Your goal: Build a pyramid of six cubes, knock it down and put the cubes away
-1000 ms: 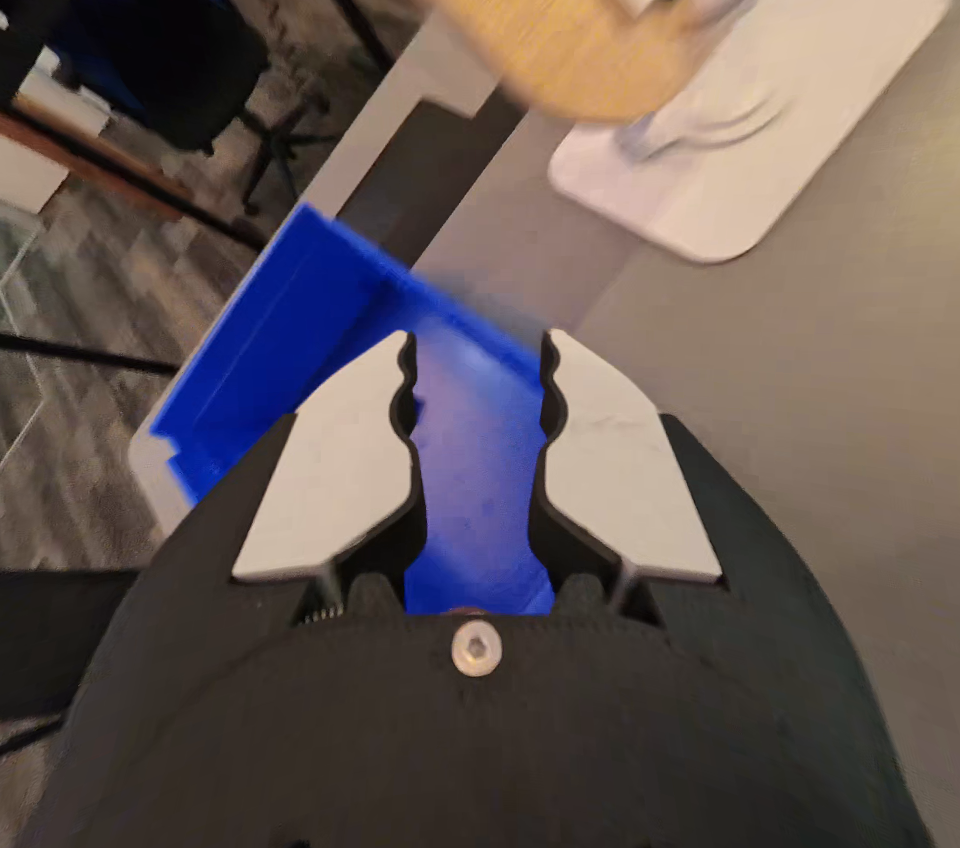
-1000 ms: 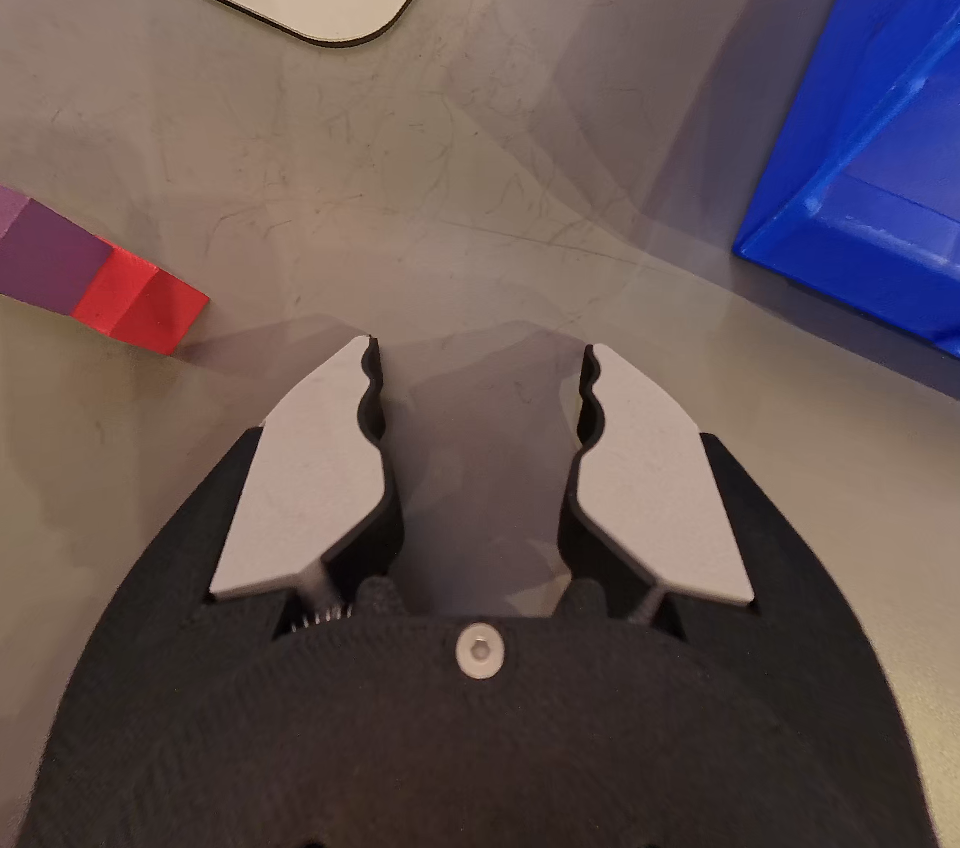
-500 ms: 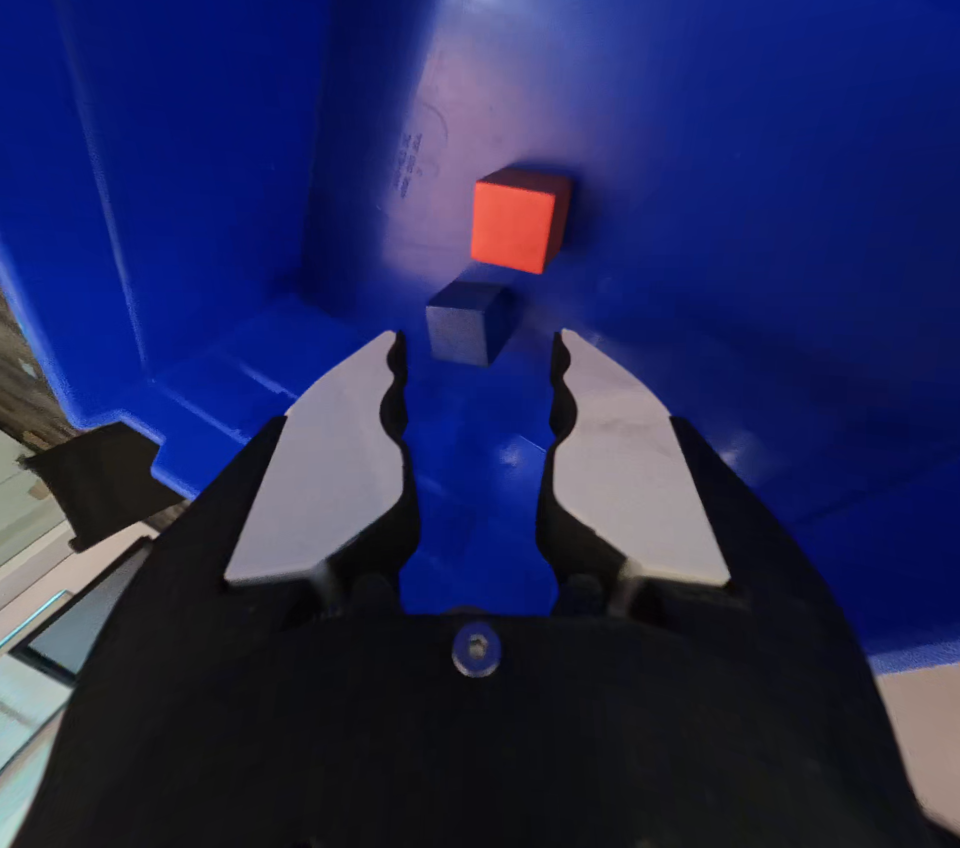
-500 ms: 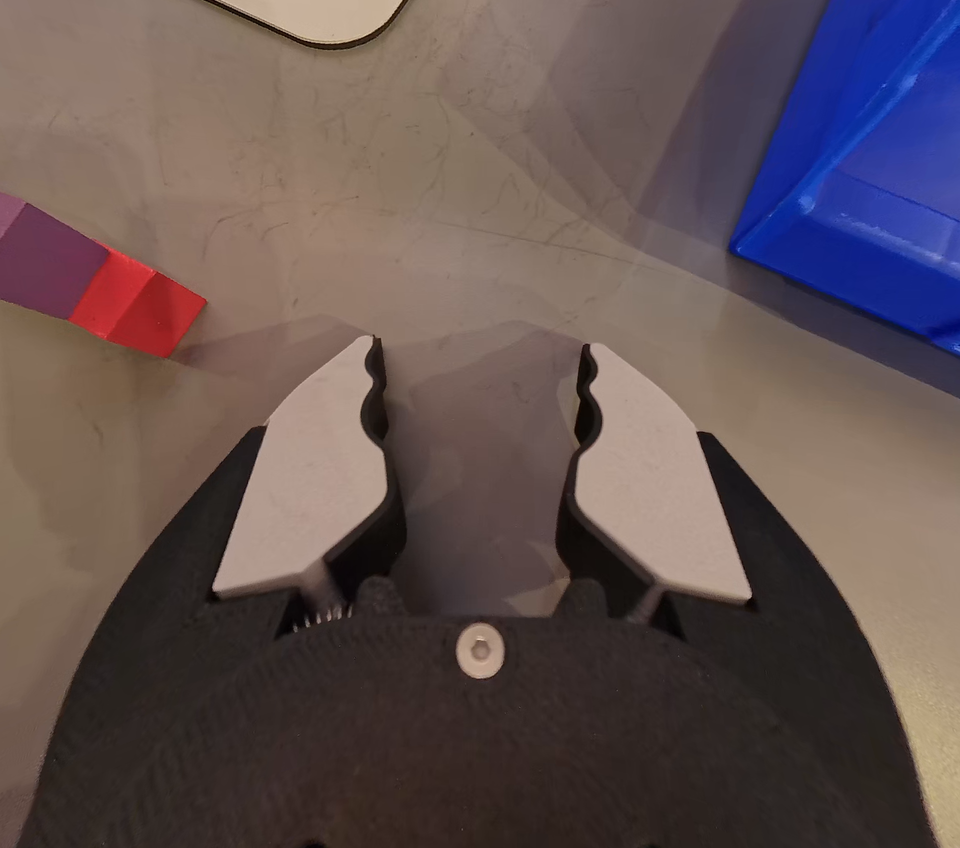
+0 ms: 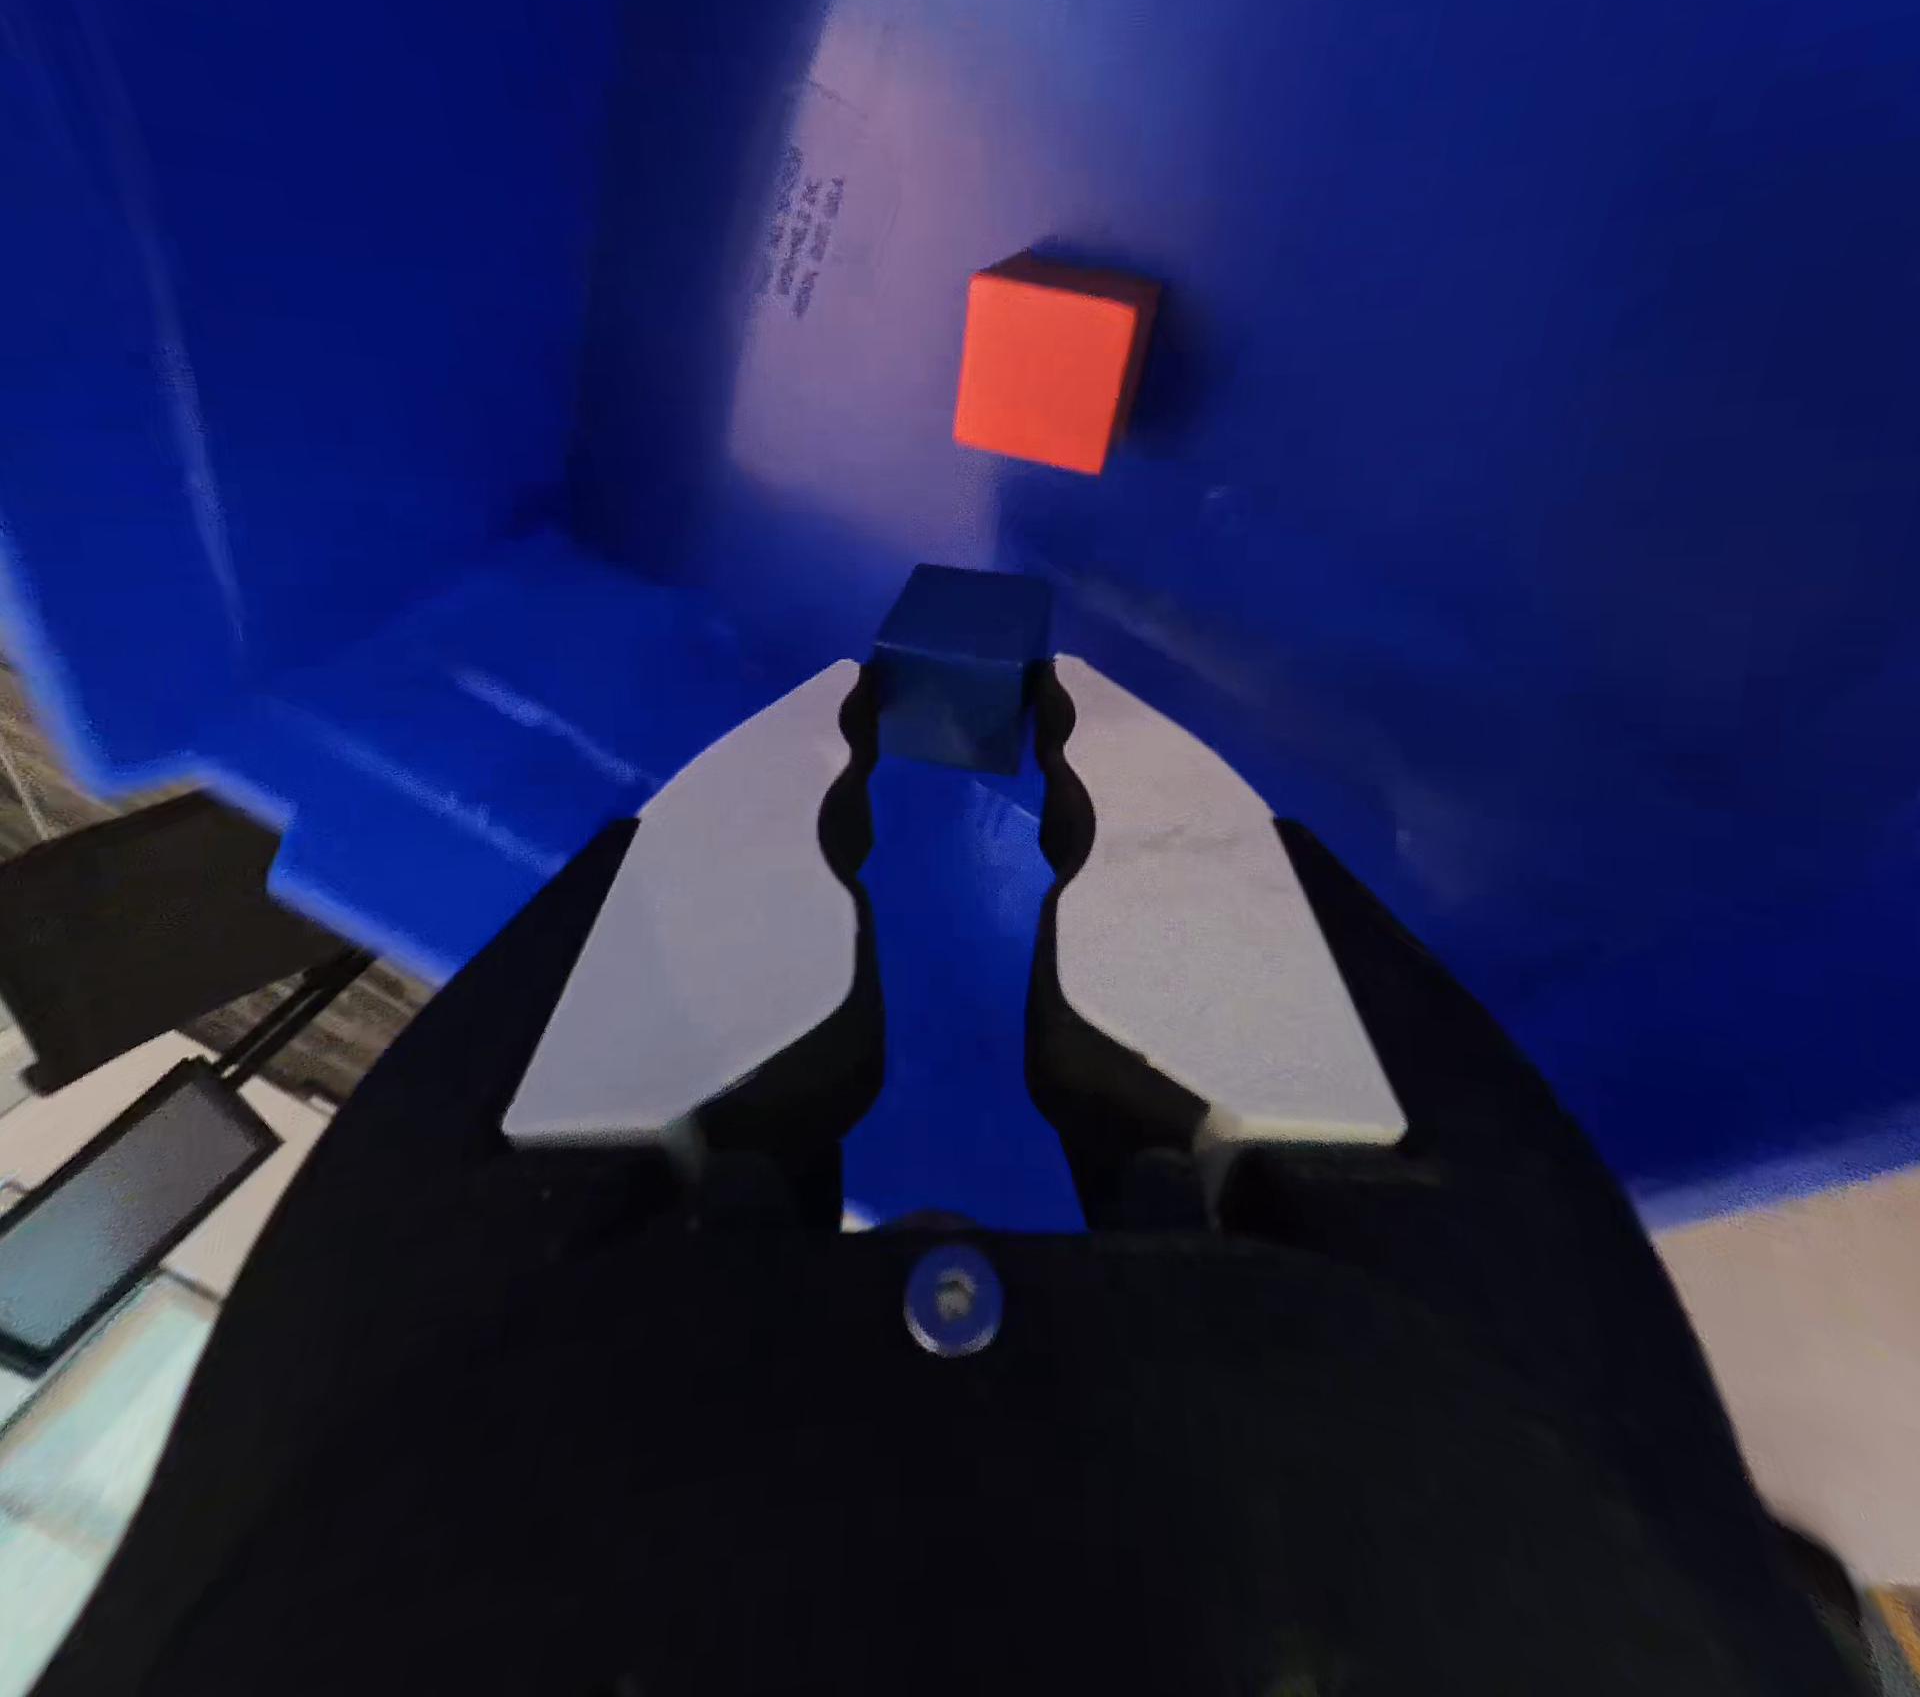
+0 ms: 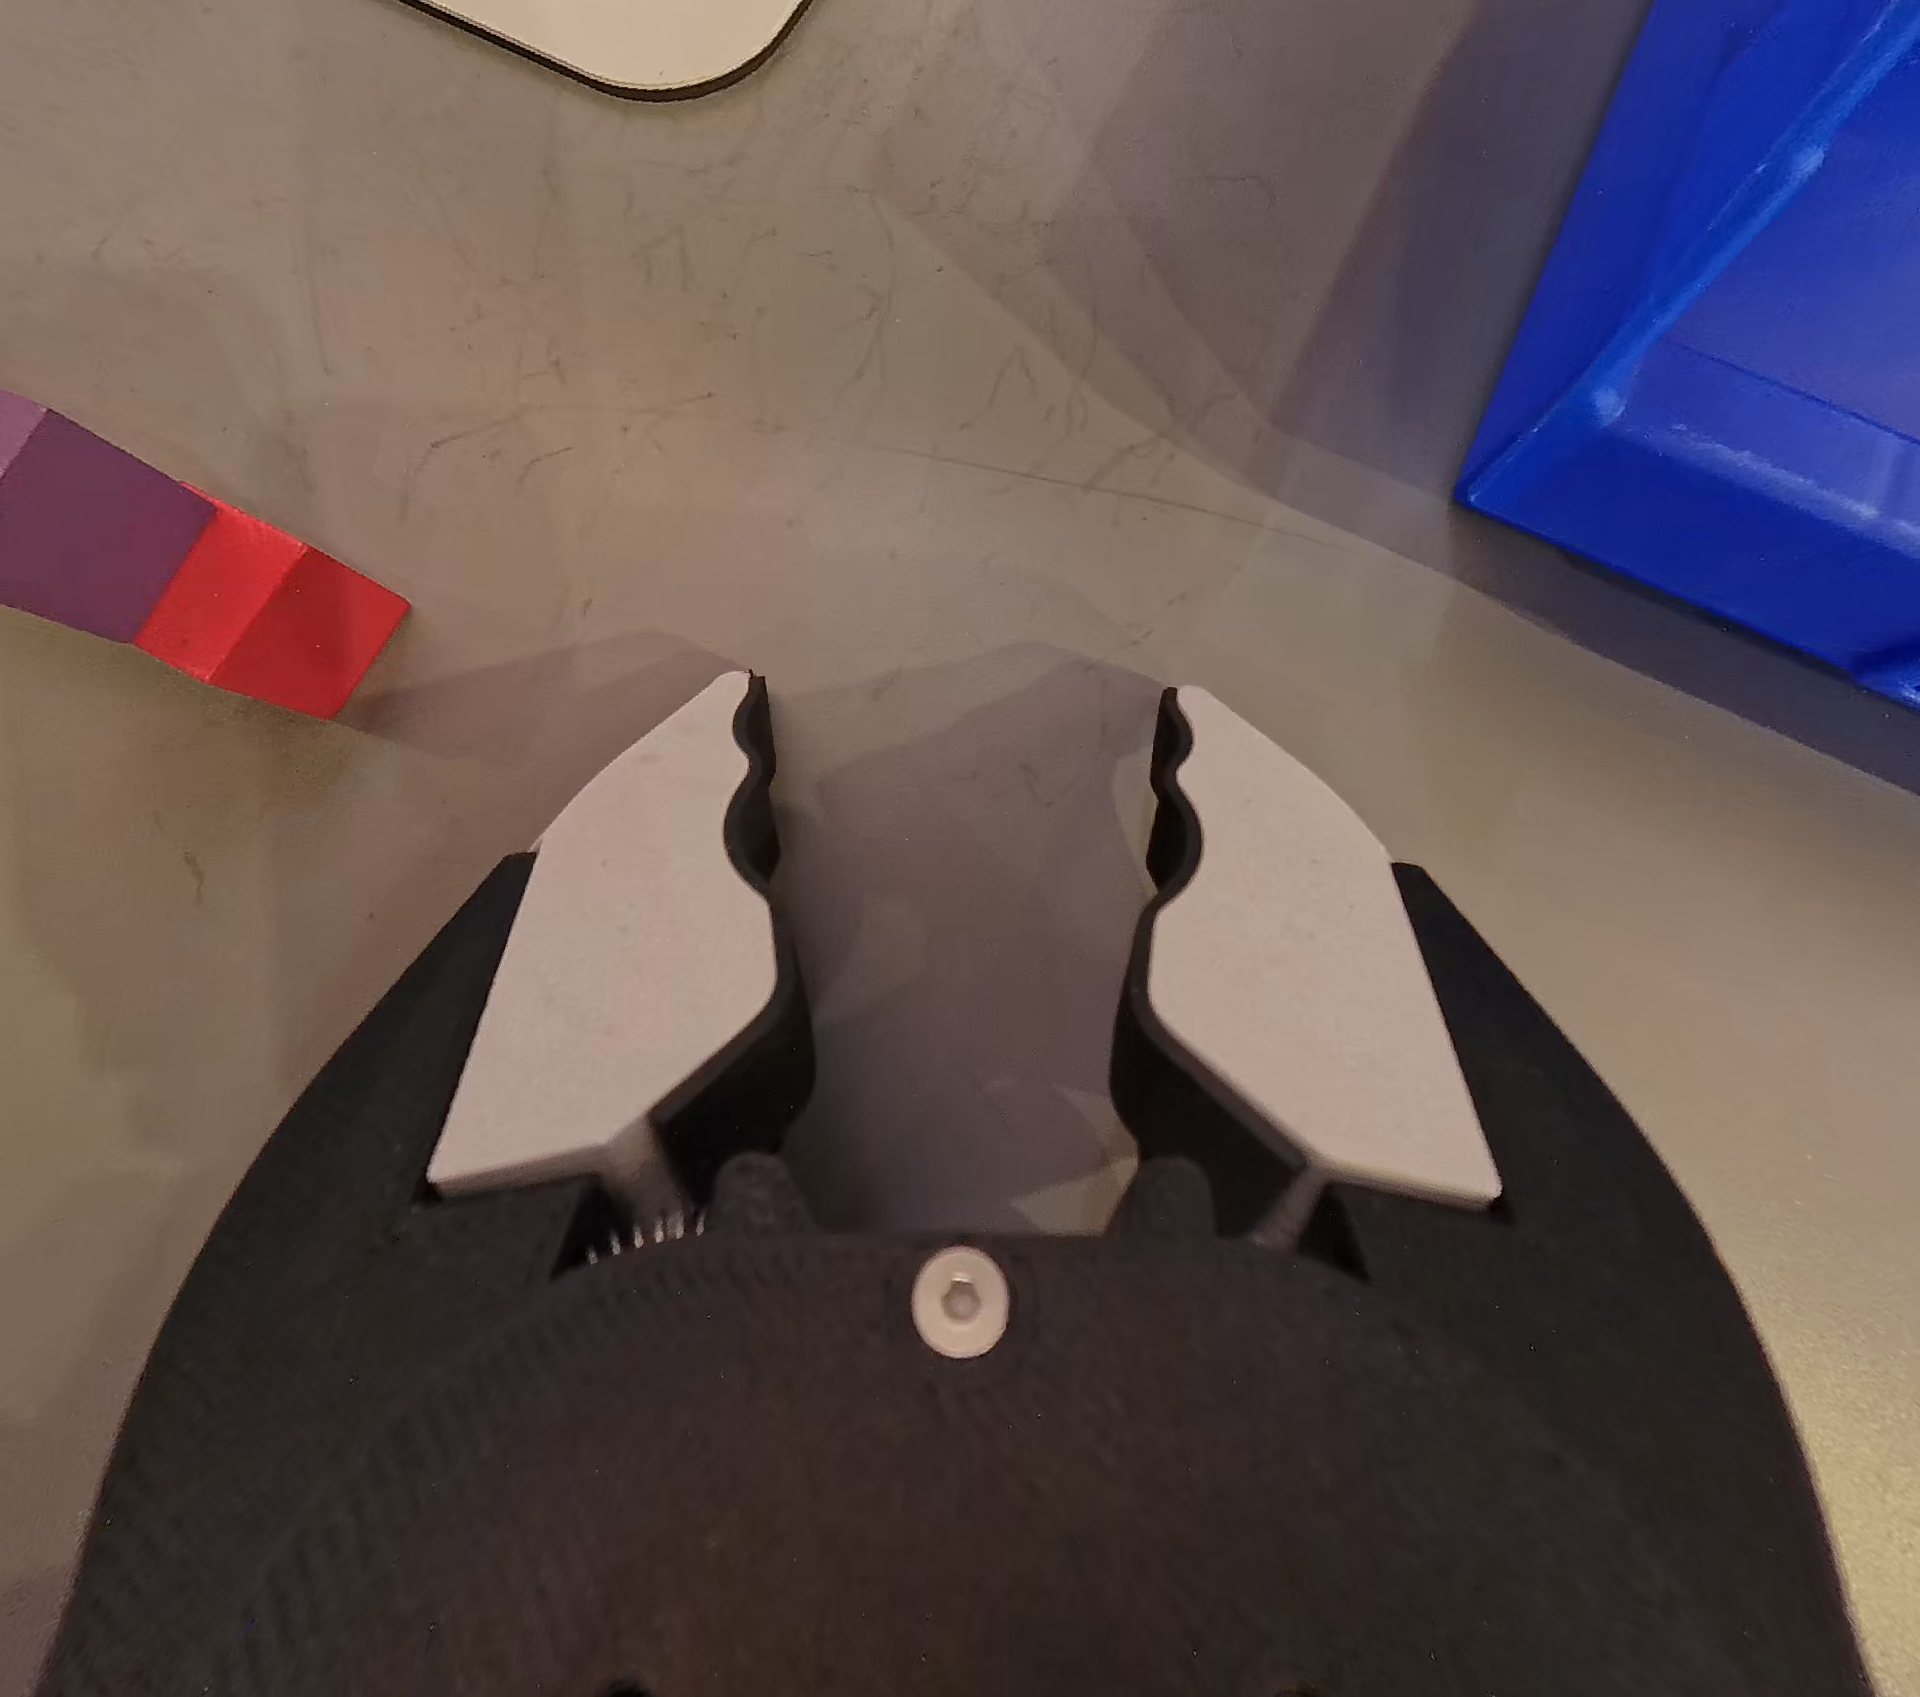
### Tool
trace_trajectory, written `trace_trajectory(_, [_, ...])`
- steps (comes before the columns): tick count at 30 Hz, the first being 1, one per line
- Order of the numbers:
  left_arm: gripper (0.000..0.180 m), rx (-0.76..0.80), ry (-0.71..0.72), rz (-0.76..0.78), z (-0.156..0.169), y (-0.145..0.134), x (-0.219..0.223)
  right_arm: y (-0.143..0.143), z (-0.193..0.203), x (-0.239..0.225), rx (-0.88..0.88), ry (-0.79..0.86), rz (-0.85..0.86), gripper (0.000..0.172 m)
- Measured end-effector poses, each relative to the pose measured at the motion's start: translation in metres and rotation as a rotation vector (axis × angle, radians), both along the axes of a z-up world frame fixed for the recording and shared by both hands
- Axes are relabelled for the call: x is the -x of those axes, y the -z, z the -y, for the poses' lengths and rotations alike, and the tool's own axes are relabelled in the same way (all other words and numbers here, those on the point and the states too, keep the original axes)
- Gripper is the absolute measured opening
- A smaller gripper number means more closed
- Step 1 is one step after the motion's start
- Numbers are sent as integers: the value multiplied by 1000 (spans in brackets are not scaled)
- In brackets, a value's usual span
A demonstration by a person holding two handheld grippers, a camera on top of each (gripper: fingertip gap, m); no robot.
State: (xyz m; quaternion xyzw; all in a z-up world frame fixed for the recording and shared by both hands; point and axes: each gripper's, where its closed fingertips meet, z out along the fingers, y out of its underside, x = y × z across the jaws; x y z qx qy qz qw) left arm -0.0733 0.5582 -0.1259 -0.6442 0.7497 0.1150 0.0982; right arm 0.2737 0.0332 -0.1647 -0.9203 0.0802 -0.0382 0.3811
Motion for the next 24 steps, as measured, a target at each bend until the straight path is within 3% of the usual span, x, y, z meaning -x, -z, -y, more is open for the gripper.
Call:
trace_trajectory(4, [28, -7, -14, 236, 45, -55, 2, 0, 0, 0, 0, 1, 0, 71])
trace_trajectory(7, [28, 47, 48, 430, 110, -88, -6, 0, 0, 0, 0, 2, 0, 70])
trace_trajectory(10, [28, 122, 120, 569, 181, -99, -26, 0, 0, 0, 0, 2, 0, 70])
trace_trajectory(14, [28, 347, 256, 824, 291, -99, -78, 0, 0, 0, 0, 2, 0, 70])
trace_trajectory(17, [28, 462, 304, 930, 348, -85, -115, 0, 0, 0, 0, 2, 0, 70])
trace_trajectory(20, [28, 592, 345, 1003, 400, -72, -146, 0, -1, 0, 0, 2, 0, 70])
trace_trajectory(24, [28, 645, 418, 1009, 446, -50, -171, 0, -1, 0, 0, 2, 0, 70])
